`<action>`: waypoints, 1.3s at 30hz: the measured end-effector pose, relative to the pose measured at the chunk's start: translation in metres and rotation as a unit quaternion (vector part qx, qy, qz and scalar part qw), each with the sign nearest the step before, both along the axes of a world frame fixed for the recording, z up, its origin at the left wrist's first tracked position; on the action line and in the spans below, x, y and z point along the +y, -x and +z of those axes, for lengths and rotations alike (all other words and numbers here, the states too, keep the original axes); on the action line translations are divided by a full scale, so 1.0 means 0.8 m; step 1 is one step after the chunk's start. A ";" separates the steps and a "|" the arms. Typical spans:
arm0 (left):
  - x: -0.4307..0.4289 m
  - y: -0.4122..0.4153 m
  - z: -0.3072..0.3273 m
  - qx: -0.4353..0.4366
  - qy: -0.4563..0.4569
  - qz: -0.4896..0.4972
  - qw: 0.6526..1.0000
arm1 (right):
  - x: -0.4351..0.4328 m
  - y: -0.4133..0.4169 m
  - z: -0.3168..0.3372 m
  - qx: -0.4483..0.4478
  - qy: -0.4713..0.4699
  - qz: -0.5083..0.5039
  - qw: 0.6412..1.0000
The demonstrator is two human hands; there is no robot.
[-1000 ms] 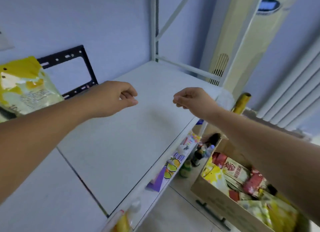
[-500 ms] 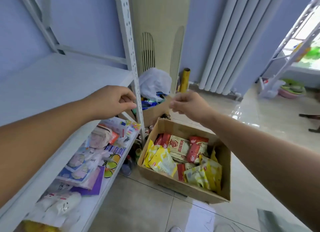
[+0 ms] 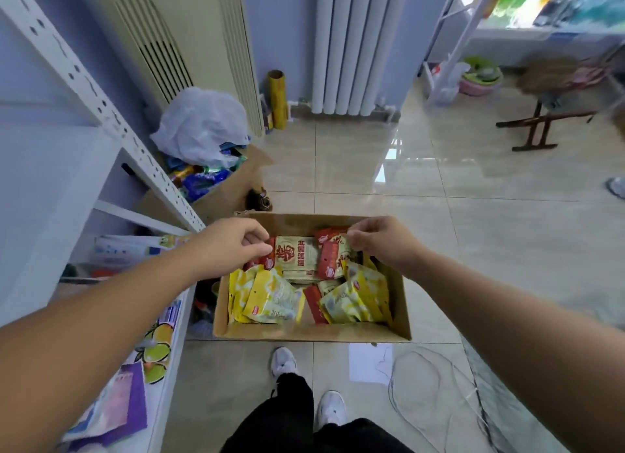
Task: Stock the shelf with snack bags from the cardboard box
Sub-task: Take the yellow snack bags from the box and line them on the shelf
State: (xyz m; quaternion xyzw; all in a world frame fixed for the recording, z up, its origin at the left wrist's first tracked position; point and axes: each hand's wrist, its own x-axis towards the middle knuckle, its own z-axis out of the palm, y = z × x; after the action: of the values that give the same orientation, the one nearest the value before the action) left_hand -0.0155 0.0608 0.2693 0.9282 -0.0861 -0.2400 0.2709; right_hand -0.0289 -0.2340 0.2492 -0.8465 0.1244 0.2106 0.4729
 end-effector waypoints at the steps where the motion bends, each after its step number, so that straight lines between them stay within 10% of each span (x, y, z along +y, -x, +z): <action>1: -0.001 -0.009 -0.013 0.010 0.002 0.001 1.000 | -0.001 -0.003 -0.010 0.006 0.005 -0.007 1.000; 18: 0.019 -0.056 -0.299 0.221 0.026 0.138 0.965 | -0.031 -0.033 -0.271 0.143 0.126 -0.095 0.977; 39: 0.022 -0.046 -0.532 0.247 -0.088 0.212 0.941 | -0.061 -0.043 -0.453 0.255 0.233 -0.036 0.938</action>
State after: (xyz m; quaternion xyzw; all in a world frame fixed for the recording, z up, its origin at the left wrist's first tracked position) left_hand 0.0213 0.0785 -0.1565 0.8566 0.2036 -0.4055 0.2457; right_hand 0.0054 -0.2830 -0.1134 -0.8458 0.3169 0.3675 0.2216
